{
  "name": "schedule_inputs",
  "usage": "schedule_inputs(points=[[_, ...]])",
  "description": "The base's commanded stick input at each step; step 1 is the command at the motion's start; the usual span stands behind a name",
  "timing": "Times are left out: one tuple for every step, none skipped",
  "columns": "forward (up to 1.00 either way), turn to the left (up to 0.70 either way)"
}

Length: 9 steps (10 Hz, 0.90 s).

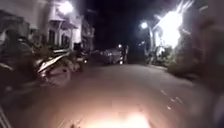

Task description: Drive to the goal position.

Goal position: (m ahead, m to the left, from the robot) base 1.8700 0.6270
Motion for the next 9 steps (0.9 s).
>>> schedule_inputs(points=[[1.0,0.0],[1.0,0.0],[1.0,0.0],[1.0,0.0],[1.0,0.0],[1.0,0.0],[1.0,0.0],[1.0,0.0],[1.0,0.0]])
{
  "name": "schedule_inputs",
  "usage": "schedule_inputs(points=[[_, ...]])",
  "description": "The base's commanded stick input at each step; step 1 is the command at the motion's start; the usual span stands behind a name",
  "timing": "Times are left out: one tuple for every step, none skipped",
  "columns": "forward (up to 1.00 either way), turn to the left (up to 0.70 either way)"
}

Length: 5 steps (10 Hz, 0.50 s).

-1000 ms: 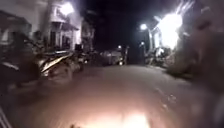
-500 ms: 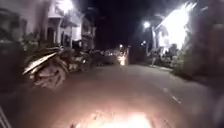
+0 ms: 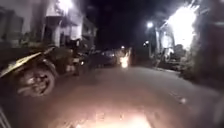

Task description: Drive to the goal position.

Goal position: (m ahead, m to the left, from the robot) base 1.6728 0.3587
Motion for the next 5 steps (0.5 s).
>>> schedule_inputs(points=[[1.0,0.0],[1.0,0.0],[1.0,0.0],[1.0,0.0],[1.0,0.0]])
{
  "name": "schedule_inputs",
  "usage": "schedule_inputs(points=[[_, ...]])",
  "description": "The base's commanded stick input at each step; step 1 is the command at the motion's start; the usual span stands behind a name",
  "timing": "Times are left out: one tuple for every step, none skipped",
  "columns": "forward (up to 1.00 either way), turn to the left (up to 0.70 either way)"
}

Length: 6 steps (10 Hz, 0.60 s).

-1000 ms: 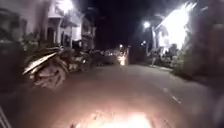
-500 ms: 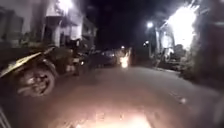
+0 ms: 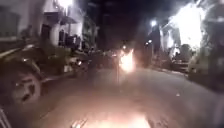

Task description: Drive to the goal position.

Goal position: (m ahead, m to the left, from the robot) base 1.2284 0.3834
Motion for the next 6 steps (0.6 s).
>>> schedule_inputs(points=[[1.0,0.0],[1.0,0.0],[1.0,0.0],[1.0,0.0],[1.0,0.0],[1.0,0.0]])
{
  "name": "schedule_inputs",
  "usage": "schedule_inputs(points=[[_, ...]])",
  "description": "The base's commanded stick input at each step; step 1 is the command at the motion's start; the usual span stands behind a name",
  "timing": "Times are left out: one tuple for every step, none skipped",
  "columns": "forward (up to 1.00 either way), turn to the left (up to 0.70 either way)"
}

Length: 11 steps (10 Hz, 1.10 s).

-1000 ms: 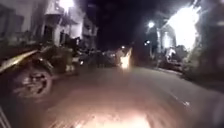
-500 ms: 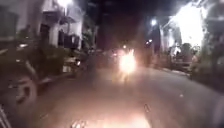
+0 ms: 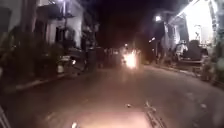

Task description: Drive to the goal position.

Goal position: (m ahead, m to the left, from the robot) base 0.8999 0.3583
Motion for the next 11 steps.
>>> schedule_inputs(points=[[1.0,0.0],[1.0,0.0],[1.0,0.0],[1.0,0.0],[1.0,0.0],[1.0,0.0],[1.0,0.0],[1.0,0.0],[1.0,-0.27],[1.0,-0.27],[1.0,-0.27]])
